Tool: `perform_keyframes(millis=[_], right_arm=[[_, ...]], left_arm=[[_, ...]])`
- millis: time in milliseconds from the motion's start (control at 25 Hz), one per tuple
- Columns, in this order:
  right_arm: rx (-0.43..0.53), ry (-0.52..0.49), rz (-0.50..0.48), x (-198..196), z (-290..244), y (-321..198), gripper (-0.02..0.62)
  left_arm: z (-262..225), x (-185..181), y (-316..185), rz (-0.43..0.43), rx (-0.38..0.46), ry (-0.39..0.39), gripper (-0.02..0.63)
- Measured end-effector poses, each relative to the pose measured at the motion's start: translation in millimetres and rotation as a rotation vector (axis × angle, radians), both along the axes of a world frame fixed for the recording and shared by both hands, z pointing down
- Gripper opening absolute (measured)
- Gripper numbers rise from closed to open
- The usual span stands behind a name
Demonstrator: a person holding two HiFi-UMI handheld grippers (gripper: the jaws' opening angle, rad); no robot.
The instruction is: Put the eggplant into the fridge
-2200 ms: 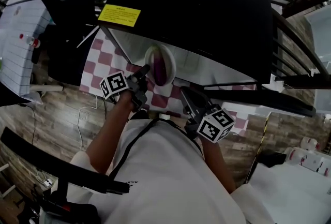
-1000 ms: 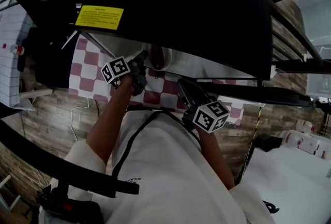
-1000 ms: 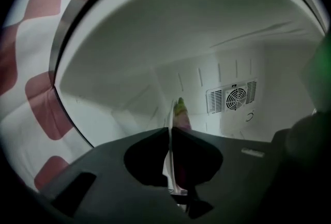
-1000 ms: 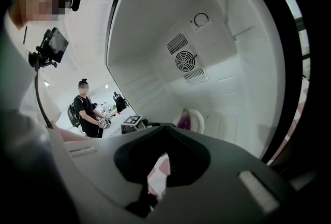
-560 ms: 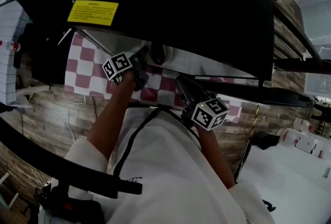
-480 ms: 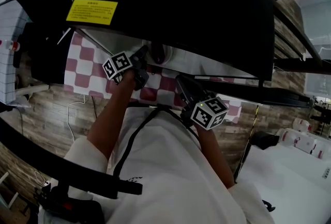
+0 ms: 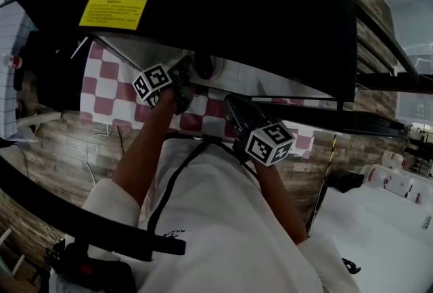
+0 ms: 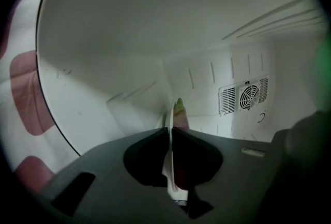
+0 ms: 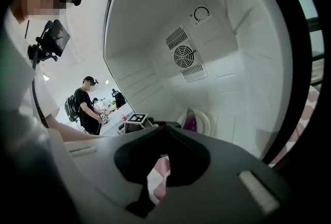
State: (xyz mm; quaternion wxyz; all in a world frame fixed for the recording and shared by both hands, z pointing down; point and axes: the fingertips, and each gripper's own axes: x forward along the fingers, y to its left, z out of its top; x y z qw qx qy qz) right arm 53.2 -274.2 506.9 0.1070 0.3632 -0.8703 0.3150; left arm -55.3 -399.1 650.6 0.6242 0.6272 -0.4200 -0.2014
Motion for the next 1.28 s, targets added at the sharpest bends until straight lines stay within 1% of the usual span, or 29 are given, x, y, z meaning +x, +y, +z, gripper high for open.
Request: perform_keyframes(millis=[560, 760, 1120, 1280], right_arm=[[0.01, 0.005, 0.028, 0.8, -5.3, 4.6, 0.006], [0.01, 0.004, 0.037, 2.9, -7.6, 5.2, 0.006], [0.009, -0.007, 0.06, 8.3, -10.1, 8.7, 0.006], [0.01, -0.014, 0.076, 13.2, -11.5, 12.2, 0.006]], left_arm=[[5.7, -2.2, -1.5, -0.011, -0.072, -0.043, 0.021], [7.1, -2.1, -2.2, -0.017, -0.1, -0.042, 0.026], [9.4, -2.7, -3.5, -0.011, -0.132, -0.078, 0.023], [9.1, -0.6, -3.4, 0.008, -0.139, -0.092, 0.026]])
